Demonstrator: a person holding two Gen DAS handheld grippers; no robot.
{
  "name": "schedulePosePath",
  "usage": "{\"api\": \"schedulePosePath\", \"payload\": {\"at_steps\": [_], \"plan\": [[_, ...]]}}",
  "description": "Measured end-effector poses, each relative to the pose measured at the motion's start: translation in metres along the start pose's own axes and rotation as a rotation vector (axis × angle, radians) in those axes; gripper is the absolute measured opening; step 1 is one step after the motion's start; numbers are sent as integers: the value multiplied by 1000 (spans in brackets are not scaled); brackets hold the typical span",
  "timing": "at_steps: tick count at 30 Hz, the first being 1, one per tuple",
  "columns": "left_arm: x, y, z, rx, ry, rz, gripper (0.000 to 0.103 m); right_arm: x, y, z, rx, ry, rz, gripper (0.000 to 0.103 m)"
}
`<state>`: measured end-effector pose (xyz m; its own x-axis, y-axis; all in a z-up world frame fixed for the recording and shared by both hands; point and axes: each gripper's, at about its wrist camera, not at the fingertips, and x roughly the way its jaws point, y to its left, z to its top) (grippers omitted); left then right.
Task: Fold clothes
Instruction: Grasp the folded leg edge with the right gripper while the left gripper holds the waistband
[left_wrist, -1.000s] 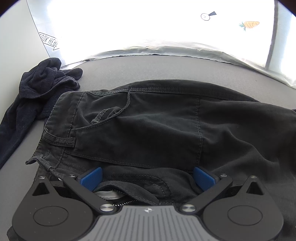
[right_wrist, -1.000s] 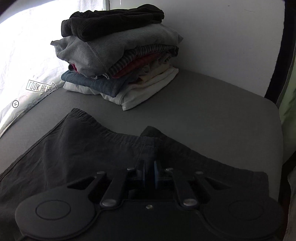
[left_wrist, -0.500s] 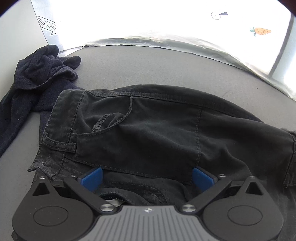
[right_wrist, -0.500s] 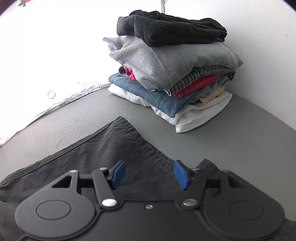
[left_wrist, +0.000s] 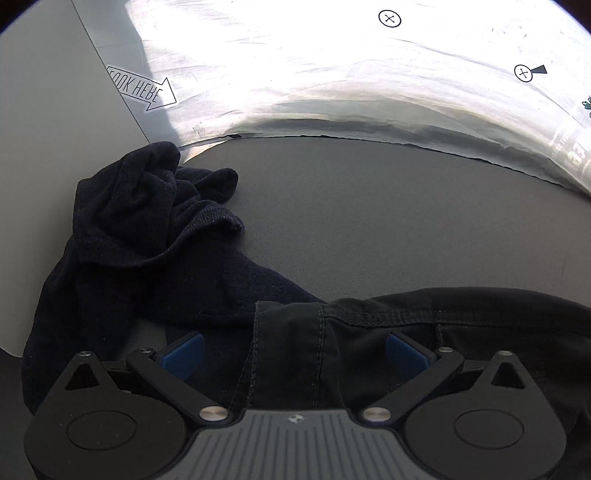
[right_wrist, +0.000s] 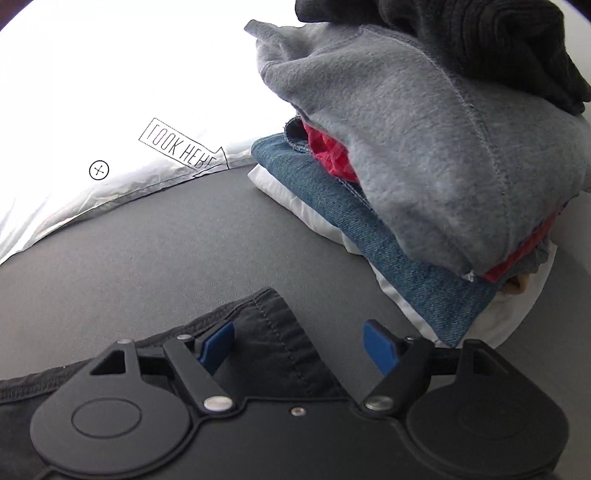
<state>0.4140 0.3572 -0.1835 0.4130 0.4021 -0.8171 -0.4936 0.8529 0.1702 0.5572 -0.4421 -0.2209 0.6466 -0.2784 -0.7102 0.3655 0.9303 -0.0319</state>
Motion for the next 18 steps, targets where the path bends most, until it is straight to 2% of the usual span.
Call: {"api": "schedulePosePath", "payload": {"at_steps": [2, 4, 6, 8, 9, 10, 11, 12, 13, 16, 18], "plan": [[12, 10, -4, -54, 52, -39, 103, 9, 1, 1, -22, 25, 32, 80], [18, 14, -10, -99, 70, -72, 103, 15, 6, 2, -50, 51, 79, 80], [28, 20, -14, -166, 94, -134, 103, 20, 14, 2, -72, 70, 89, 79], [30, 24, -17, -204, 86, -147, 98, 20, 17, 2, -70, 56, 99, 72], [28, 25, -18, -217, 67, -149, 93, 20, 15, 3, -48, 54, 102, 60], [25, 26, -19, -232, 48, -150, 75, 19, 14, 5, -27, 51, 90, 36], [20, 26, -20, -248, 31, -150, 57, 18, 13, 6, -20, 46, 84, 32], [15, 27, -20, -262, 17, -138, 51, 16, 15, 7, -25, 35, 89, 25], [12, 28, -21, -272, 3, -120, 36, 13, 17, 9, -36, 20, 95, 11], [1, 36, -20, -334, -18, -122, 23, 2, 33, 21, -123, -60, 61, 11], [-6, 40, -15, -363, -36, -129, 20, -7, 45, 38, -161, -139, 55, 10]]}}
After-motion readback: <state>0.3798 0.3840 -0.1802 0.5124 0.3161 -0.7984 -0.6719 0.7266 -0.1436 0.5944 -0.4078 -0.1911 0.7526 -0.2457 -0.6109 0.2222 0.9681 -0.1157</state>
